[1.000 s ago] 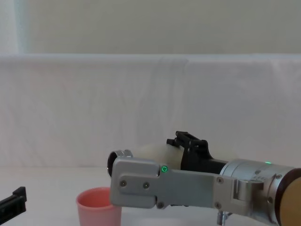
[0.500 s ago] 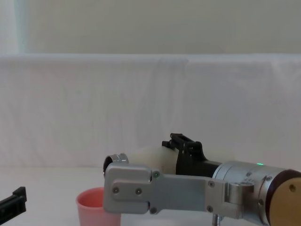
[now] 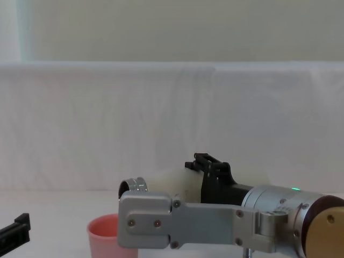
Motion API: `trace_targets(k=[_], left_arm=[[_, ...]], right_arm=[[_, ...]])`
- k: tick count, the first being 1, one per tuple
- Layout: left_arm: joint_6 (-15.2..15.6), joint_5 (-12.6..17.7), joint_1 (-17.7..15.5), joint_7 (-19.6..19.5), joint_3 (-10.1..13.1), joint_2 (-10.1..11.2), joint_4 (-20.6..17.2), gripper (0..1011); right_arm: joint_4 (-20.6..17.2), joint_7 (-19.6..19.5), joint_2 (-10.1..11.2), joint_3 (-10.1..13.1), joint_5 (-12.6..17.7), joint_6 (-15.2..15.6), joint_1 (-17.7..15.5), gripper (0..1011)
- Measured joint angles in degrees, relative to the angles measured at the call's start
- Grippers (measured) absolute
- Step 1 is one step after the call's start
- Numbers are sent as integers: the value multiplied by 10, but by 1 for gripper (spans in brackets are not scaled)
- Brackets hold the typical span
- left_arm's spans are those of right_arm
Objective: Grasp the thermos with one hand and pour water into the cup lid.
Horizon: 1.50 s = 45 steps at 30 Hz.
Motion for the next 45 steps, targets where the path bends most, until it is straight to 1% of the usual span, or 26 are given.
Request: trace_targets(k=[45], left_arm=[[0, 0, 0, 0, 0, 0, 0, 1001]], right_arm=[[2, 3, 2, -15, -30, 9, 11, 955]])
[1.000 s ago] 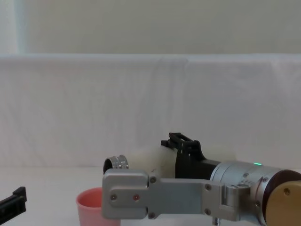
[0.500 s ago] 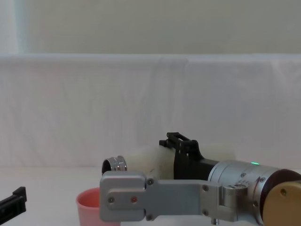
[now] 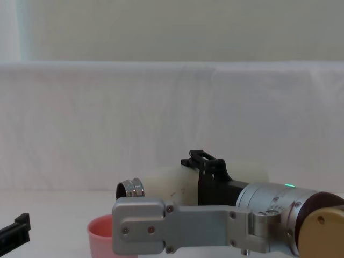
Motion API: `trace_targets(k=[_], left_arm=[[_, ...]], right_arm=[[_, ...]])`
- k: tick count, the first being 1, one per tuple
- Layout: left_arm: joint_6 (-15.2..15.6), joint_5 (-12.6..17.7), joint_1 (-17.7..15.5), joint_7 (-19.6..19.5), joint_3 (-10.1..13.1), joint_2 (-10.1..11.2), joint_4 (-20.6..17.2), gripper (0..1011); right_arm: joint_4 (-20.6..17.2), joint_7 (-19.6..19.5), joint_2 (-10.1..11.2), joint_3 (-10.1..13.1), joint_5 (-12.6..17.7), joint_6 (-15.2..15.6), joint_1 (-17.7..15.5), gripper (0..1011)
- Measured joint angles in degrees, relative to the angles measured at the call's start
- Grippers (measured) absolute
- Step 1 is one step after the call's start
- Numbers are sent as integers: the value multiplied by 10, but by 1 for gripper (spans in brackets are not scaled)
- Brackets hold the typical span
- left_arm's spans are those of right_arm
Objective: Grasp the thermos with one hand and pour water into the cup lid.
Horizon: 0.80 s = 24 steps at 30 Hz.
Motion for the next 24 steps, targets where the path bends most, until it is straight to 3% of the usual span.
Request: trace_targets(k=[24], left_arm=[[0, 0, 0, 0, 0, 0, 0, 1001]], right_arm=[[3, 3, -2, -3, -3, 0, 4, 955]])
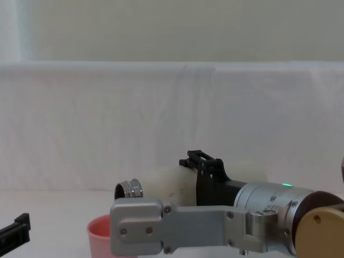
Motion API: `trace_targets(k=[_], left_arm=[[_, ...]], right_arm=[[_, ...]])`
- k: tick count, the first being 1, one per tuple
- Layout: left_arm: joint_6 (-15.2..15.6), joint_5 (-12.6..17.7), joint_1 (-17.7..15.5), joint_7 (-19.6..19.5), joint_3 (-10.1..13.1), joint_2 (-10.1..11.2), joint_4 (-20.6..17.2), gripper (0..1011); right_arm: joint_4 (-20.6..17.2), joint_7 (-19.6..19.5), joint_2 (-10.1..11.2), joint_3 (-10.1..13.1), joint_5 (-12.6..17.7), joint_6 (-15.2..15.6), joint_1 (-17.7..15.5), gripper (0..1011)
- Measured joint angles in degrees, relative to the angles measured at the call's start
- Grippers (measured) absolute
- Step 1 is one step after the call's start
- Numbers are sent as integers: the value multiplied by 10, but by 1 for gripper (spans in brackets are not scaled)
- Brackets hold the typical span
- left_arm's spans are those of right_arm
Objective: Grasp the thermos with one hand and pour water into the cup lid.
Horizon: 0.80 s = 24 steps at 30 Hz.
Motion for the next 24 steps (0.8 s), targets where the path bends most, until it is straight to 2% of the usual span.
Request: trace_targets(k=[24], left_arm=[[0, 0, 0, 0, 0, 0, 0, 1001]], right_arm=[[1, 2, 1, -4, -6, 1, 2, 955]])
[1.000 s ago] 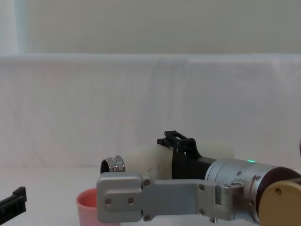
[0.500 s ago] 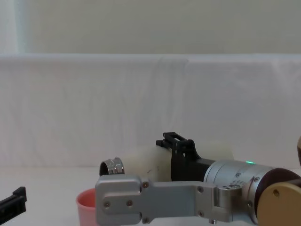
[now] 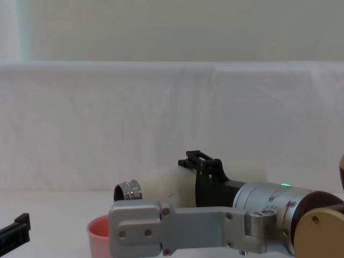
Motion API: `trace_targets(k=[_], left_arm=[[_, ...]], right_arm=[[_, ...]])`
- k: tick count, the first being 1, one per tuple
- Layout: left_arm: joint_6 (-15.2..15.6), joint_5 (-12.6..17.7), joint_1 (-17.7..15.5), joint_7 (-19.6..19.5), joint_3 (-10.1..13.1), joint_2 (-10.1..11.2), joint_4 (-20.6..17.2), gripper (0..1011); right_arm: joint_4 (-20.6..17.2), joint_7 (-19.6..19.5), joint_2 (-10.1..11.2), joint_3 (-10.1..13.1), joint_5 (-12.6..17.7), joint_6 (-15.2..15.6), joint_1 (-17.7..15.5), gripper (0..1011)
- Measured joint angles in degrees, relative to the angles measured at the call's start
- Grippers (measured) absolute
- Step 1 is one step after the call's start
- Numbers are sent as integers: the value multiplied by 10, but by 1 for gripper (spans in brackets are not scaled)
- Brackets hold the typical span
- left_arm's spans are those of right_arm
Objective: Grasp the thermos with one hand and pour water into the cup lid.
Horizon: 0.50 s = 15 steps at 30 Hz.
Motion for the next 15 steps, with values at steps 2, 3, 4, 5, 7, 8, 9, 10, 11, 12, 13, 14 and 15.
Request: trace_targets(k=[2, 3, 4, 5, 7, 8, 9, 10, 11, 12, 13, 14, 15], left_arm=[[0, 0, 0, 0, 0, 0, 0, 1001], [0, 0, 0, 0, 0, 0, 0, 1001], [0, 0, 0, 0, 0, 0, 0, 1001], [0, 0, 0, 0, 0, 0, 0, 1001], [0, 0, 0, 0, 0, 0, 0, 1001], [0, 0, 0, 0, 0, 0, 0, 1001], [0, 0, 0, 0, 0, 0, 0, 1001], [0, 0, 0, 0, 0, 0, 0, 1001], [0, 0, 0, 0, 0, 0, 0, 1001], [0, 0, 0, 0, 0, 0, 0, 1001], [0, 0, 0, 0, 0, 0, 0, 1001], [0, 0, 0, 0, 0, 0, 0, 1001], [0, 0, 0, 0, 0, 0, 0, 1001]], right_arm=[[0, 0, 0, 0, 0, 0, 0, 955], [0, 0, 0, 0, 0, 0, 0, 955], [0, 0, 0, 0, 0, 0, 0, 955], [0, 0, 0, 0, 0, 0, 0, 955], [0, 1, 0, 0, 0, 0, 0, 955], [0, 1, 0, 0, 0, 0, 0, 955], [0, 1, 0, 0, 0, 0, 0, 955], [0, 1, 0, 0, 0, 0, 0, 955], [0, 1, 0, 0, 0, 0, 0, 955], [-1, 1, 0, 0, 0, 0, 0, 955], [-1, 1, 1, 0, 0, 0, 0, 955], [-1, 1, 1, 0, 0, 0, 0, 955], [-1, 1, 1, 0, 0, 0, 0, 955]])
